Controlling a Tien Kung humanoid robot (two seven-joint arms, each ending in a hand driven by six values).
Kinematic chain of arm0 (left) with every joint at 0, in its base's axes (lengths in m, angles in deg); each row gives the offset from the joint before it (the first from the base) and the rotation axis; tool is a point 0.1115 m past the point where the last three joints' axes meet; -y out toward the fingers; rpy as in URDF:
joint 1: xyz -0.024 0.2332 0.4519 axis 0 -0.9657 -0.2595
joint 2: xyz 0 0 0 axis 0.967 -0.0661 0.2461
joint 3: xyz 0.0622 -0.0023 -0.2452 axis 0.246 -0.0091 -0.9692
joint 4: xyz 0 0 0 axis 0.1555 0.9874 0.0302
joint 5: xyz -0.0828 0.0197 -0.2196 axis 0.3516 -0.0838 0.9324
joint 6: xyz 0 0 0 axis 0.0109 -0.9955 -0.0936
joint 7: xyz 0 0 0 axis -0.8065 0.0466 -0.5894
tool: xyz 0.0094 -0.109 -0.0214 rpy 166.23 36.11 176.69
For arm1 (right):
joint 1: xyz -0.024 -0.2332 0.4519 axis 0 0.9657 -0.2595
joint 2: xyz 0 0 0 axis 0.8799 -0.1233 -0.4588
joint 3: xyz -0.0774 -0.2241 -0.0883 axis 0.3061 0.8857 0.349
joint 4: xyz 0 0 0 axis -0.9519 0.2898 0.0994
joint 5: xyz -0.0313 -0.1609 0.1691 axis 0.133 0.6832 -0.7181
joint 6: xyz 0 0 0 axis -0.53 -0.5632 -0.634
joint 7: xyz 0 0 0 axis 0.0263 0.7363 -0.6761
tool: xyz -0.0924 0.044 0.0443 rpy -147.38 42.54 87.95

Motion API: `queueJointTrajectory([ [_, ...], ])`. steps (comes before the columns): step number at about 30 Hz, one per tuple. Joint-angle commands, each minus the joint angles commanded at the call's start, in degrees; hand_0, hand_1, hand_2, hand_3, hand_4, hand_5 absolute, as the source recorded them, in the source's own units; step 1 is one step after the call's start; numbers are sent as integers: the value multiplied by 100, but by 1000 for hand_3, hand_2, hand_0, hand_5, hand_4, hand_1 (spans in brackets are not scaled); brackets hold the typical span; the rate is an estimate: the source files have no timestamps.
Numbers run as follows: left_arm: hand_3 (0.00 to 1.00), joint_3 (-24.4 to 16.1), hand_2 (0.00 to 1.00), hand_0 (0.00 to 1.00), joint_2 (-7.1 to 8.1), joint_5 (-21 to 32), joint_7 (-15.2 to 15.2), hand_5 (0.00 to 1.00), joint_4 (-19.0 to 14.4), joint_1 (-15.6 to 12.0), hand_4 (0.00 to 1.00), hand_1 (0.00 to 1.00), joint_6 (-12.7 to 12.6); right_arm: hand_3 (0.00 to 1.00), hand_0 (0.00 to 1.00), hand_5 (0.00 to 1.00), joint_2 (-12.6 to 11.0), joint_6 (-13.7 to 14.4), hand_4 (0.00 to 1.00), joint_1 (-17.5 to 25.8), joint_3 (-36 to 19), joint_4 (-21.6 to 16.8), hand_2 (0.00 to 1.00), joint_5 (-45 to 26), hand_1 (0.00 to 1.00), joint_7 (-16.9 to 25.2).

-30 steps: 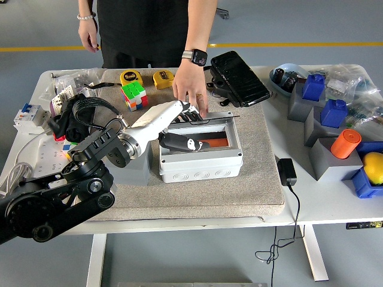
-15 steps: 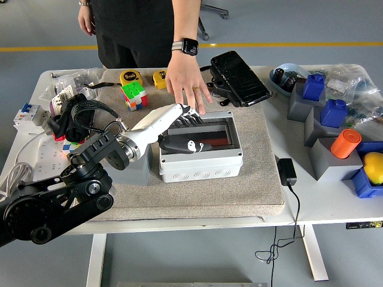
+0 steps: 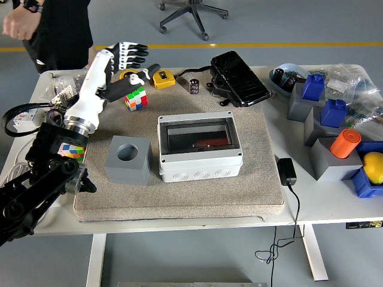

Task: Fetch the battery,place it into the box,close the lid of the box

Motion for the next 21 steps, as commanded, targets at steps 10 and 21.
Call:
queueJointTrajectory([
  [10, 635, -974, 657, 615, 8, 968, -122, 465, 383, -510, 976, 654, 213, 569, 611, 471, 1, 15, 916, -93, -38, 11, 609, -5, 638, -8],
  [21, 632, -1466, 652, 622, 5, 951, -109, 452, 383, -722, 967, 655, 307, 569, 609, 471, 21, -18, 916, -159, 90, 46, 610, -66, 639, -44],
])
